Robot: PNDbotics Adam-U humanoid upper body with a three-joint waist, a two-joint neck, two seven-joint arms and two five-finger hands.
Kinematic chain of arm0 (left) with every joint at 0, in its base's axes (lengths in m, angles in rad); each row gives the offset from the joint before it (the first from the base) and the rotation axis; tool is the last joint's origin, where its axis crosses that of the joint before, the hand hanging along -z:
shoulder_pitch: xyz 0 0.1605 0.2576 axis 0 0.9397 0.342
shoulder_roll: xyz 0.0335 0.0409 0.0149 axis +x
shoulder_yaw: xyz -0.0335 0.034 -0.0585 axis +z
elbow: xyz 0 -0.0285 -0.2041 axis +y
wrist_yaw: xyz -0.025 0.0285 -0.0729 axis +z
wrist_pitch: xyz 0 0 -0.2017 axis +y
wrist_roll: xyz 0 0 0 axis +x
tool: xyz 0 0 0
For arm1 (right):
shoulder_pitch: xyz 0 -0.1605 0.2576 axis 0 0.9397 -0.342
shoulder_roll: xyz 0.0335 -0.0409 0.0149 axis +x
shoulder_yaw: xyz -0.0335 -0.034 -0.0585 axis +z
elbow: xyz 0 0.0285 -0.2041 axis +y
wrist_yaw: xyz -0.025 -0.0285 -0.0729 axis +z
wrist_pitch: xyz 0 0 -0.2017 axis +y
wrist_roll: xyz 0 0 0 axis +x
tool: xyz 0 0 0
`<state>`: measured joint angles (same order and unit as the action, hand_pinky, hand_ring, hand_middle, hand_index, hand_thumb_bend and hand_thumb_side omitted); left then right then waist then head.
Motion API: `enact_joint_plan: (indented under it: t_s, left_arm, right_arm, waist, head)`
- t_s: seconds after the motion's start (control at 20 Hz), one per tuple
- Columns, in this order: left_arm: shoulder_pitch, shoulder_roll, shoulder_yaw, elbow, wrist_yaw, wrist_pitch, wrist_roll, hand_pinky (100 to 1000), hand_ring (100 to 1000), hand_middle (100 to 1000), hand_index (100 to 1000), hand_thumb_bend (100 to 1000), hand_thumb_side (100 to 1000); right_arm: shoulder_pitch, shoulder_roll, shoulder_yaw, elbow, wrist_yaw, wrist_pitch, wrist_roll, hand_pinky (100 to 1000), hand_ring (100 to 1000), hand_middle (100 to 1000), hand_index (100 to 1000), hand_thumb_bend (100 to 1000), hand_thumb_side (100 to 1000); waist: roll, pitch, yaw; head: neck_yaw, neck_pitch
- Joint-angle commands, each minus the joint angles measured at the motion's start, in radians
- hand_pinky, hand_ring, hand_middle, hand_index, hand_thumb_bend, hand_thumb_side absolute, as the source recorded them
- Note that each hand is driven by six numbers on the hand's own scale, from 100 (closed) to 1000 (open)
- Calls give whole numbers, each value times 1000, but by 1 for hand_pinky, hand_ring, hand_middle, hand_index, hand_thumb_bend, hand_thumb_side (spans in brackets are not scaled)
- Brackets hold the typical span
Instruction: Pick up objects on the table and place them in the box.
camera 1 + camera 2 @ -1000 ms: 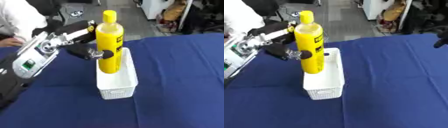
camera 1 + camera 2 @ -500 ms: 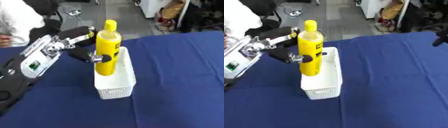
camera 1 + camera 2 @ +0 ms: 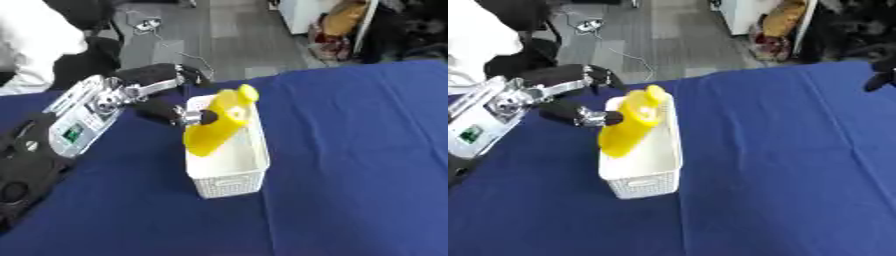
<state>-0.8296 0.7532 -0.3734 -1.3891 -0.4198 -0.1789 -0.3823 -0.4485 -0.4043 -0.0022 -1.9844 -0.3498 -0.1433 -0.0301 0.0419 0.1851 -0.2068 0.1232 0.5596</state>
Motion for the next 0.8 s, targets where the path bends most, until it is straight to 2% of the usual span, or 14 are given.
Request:
enact_joint_plan:
  t_s: [0.05,0.25,0.65,0.75,0.8]
  left_arm:
    - [-24,13,22,-12,-4,2,19,707,853,877,914,550,950]
    - [-24,11,28,-16,7,2,52,698,848,876,915,550,948]
    - [-14,12,60,-65,90,9,184,675,840,876,915,550,923]
    - [-5,18,73,-100,122,14,213,666,835,872,913,546,912]
    - [2,22,81,-126,142,15,229,665,834,872,913,547,910]
  right_arm:
    - [-17,-13,-2,-16,-3,1,3,451,556,553,879,100,913]
    - [-16,-14,-3,-16,-3,0,3,451,556,552,879,100,912]
    - [-11,-17,-5,-16,-1,1,0,451,556,552,880,100,911]
    - [-8,-20,-6,-16,0,1,-1,451,556,552,880,100,911]
    - [-5,-22,-7,-16,1,2,-2,451,556,552,880,101,911]
  waist:
    - [-2,-15,1]
    - [-3,-15,2]
    - [-4,-16,9]
    - [-4,-17,14]
    - [-5,-17,17]
  head:
    - [3,-5]
    - [1,-5]
    - [-2,-11]
    - [-5,-22]
    - [-8,-45]
